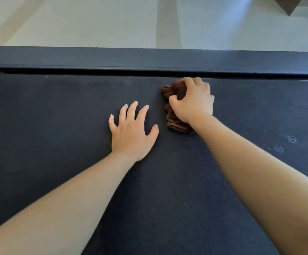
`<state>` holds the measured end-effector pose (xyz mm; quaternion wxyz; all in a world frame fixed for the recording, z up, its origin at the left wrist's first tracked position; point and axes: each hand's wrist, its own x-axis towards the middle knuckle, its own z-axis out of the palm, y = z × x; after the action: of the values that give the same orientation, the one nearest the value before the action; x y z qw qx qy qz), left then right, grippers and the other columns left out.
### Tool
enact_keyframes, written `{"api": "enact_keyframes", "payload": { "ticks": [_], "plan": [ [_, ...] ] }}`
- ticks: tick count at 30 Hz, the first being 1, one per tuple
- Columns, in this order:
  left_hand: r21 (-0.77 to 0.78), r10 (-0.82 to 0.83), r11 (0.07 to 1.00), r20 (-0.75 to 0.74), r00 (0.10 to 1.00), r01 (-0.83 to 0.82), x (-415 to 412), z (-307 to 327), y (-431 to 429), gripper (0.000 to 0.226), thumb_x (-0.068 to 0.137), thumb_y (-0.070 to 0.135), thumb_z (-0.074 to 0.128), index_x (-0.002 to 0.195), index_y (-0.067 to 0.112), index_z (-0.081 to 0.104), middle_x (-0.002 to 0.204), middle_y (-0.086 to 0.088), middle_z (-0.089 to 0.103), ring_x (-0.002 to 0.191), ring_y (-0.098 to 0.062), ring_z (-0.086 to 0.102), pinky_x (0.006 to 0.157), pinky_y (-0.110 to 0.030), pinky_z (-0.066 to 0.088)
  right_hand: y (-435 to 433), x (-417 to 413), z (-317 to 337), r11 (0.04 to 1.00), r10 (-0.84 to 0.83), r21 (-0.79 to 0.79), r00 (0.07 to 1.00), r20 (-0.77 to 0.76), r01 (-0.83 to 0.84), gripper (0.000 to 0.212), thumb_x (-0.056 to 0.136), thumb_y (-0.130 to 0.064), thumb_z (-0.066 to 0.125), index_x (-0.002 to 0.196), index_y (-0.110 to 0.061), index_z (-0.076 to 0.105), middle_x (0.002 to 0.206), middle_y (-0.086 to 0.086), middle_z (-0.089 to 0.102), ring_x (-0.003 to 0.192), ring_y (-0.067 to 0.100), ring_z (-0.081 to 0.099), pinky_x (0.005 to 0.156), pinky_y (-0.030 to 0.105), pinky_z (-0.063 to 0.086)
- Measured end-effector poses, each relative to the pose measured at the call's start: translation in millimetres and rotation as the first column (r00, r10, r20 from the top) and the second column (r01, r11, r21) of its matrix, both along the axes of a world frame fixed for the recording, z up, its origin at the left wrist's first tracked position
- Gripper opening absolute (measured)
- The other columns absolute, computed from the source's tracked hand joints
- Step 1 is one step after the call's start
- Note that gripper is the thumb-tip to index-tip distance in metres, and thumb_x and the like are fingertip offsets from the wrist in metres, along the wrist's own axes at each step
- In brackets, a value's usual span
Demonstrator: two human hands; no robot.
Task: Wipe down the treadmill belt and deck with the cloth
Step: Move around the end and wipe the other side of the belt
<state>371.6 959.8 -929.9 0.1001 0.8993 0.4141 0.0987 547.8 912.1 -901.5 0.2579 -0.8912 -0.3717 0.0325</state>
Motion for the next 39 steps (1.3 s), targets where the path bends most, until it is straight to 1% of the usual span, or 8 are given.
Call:
{"api": "enact_keyframes", "payload": {
  "ticks": [4,8,16,19,22,26,29,39],
  "plan": [
    [-0.009,0.007,1.000,-0.006,1.000,-0.007,1,3,-1,0.059,0.085,0.057,0.036,0.140,0.036,0.031,0.154,0.006,0.021,0.143,-0.017,0.010,0.111,-0.054,0.006,24,18,4,0.994,0.109,-0.011,0.994,-0.012,-0.109,0.053,0.079,-0.044,0.053,0.128,-0.025,0.049,0.130,0.003,0.047,0.122,0.028,0.037,0.095,0.047,0.033],
    [-0.019,0.020,1.000,0.005,1.000,-0.020,1,6,-1,0.058,0.085,0.055,0.039,0.139,0.037,0.033,0.154,0.007,0.022,0.142,-0.015,0.010,0.112,-0.053,0.006,6,13,9,0.991,0.136,-0.011,0.990,-0.041,-0.136,0.055,0.080,-0.043,0.054,0.132,-0.025,0.046,0.134,0.001,0.045,0.125,0.026,0.036,0.092,0.046,0.035],
    [-0.004,-0.005,1.000,0.052,0.999,0.005,1,4,0,0.056,0.085,0.053,0.041,0.137,0.031,0.039,0.151,0.003,0.028,0.140,-0.018,0.018,0.110,-0.056,0.008,-67,-28,2,0.999,-0.033,-0.003,0.999,0.016,0.033,0.053,0.081,-0.040,0.053,0.131,-0.025,0.045,0.134,-0.002,0.044,0.123,0.024,0.035,0.088,0.047,0.036],
    [-0.001,-0.051,0.999,0.069,0.996,0.051,1,9,-4,0.051,0.088,0.045,0.044,0.135,0.026,0.044,0.148,0.004,0.034,0.138,-0.018,0.024,0.111,-0.055,0.011,-83,-45,4,0.994,-0.107,0.002,0.994,0.016,0.107,0.054,0.080,-0.040,0.053,0.131,-0.026,0.045,0.133,-0.003,0.043,0.122,0.022,0.034,0.087,0.046,0.036],
    [0.020,-0.121,0.993,0.098,0.988,0.119,0,10,-6,0.043,0.091,0.034,0.046,0.132,0.025,0.050,0.145,0.004,0.040,0.134,-0.019,0.030,0.111,-0.054,0.015,-95,-49,-1,0.994,-0.100,0.035,0.995,0.018,0.099,0.054,0.080,-0.041,0.054,0.131,-0.027,0.046,0.133,-0.004,0.045,0.122,0.021,0.034,0.089,0.045,0.036],
    [-0.023,-0.179,0.983,0.111,0.978,0.183,16,10,-5,0.040,0.093,0.031,0.044,0.133,0.032,0.049,0.145,0.008,0.038,0.135,-0.015,0.027,0.110,-0.059,0.010,-79,-13,-1,0.998,-0.070,0.010,0.997,0.025,0.070,0.052,0.080,-0.043,0.052,0.129,-0.026,0.049,0.131,-0.001,0.048,0.122,0.026,0.038,0.094,0.047,0.035],
    [-0.073,-0.125,0.988,0.139,0.982,0.136,43,10,-7,0.040,0.094,0.035,0.042,0.134,0.036,0.046,0.146,0.012,0.036,0.136,-0.012,0.023,0.110,-0.060,0.003,-56,24,2,0.998,-0.057,0.002,0.998,0.011,0.057,0.052,0.079,-0.043,0.052,0.128,-0.025,0.049,0.131,0.000,0.049,0.122,0.027,0.039,0.095,0.046,0.036],
    [-0.004,-0.079,0.997,0.152,0.985,0.081,56,5,-6,0.041,0.090,0.042,0.044,0.131,0.037,0.048,0.143,0.015,0.037,0.135,-0.009,0.026,0.114,-0.050,0.009,6,75,6,0.995,0.100,-0.024,0.995,0.021,-0.099,0.054,0.079,-0.046,0.053,0.128,-0.024,0.049,0.128,0.003,0.051,0.121,0.028,0.041,0.098,0.046,0.037]
  ]
}}
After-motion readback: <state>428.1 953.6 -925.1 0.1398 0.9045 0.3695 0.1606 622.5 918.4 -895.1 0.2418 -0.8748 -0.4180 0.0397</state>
